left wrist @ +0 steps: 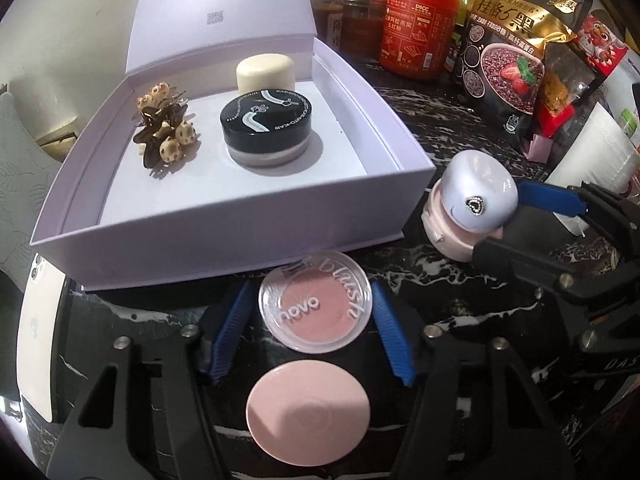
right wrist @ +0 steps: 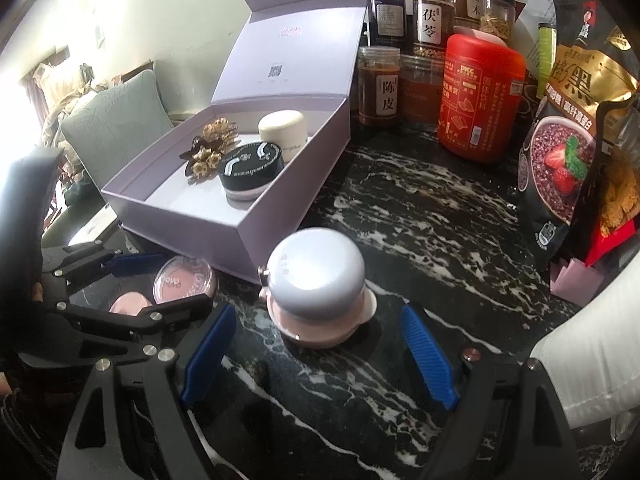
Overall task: Organize objects
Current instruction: 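Close the left tool on the blush compact while the right tool reaches the white dome item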
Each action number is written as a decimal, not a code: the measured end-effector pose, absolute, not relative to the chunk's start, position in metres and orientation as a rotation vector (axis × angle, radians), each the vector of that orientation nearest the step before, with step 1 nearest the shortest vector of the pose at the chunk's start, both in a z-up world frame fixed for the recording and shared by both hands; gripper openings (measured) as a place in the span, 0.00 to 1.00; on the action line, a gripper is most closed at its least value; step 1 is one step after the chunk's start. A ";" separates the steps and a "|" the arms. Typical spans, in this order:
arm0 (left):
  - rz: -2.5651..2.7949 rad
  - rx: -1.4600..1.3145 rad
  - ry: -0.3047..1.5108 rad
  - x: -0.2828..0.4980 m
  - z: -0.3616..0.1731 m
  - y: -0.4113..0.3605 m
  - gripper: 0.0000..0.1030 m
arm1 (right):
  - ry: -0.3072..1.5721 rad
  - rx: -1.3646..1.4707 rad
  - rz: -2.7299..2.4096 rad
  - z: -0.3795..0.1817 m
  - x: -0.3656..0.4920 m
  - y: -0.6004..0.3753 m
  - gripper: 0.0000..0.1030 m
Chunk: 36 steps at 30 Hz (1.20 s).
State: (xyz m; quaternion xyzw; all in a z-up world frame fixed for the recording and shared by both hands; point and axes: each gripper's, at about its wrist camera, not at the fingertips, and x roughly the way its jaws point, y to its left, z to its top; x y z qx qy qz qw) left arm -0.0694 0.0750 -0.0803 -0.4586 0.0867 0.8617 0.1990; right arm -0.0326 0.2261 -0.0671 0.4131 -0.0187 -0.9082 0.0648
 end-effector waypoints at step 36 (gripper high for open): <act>2.380 -1.255 0.115 -0.064 -0.067 0.064 0.53 | -0.109 1.260 -2.741 -0.076 -0.049 0.225 0.51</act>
